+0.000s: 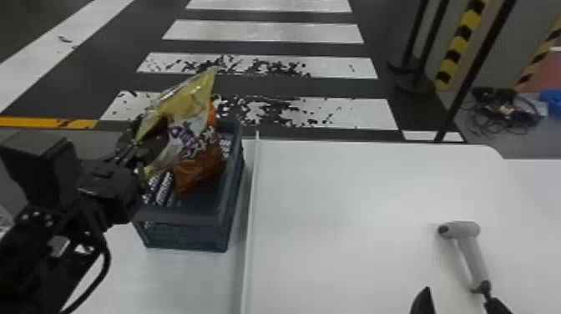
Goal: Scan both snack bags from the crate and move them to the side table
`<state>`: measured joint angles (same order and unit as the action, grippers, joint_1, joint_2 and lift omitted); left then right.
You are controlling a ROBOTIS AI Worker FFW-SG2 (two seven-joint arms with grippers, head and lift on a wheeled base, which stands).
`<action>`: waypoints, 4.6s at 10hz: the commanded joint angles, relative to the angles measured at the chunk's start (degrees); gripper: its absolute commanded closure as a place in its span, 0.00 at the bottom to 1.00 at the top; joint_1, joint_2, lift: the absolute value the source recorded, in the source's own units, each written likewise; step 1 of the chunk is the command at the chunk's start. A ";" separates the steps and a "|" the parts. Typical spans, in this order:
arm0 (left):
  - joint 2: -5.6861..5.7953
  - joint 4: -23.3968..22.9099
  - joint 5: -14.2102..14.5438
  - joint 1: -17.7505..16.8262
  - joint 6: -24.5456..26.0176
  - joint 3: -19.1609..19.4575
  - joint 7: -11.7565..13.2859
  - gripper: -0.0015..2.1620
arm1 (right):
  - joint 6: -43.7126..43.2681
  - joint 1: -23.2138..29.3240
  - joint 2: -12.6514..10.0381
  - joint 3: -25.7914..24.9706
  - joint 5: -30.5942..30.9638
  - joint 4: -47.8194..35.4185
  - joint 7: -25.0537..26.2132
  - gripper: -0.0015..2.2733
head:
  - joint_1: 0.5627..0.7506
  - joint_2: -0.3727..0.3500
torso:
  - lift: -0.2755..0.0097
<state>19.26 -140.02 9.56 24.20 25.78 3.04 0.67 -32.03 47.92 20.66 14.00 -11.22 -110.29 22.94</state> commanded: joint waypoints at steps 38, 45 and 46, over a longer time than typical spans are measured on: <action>-7.05 24.01 -9.30 -9.52 -8.42 -29.50 -0.67 0.02 | 0.18 -1.52 -1.23 1.91 1.64 1.31 0.08 0.05 | 0.70 0.08 | 0.62; -0.81 16.62 -9.21 7.09 -28.28 -18.60 -5.95 0.02 | 3.87 -6.09 -1.06 2.88 1.73 0.34 -0.97 0.04 | 0.70 0.24 | 0.62; -0.54 16.54 -8.33 9.64 -31.97 -15.88 -5.86 0.02 | 5.27 -7.23 -1.32 3.05 1.20 0.17 -1.76 0.04 | 0.70 0.30 | 0.62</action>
<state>18.60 -123.44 0.80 32.46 -4.15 -14.32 -5.18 -27.46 41.27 19.46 16.93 -9.79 -110.05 21.15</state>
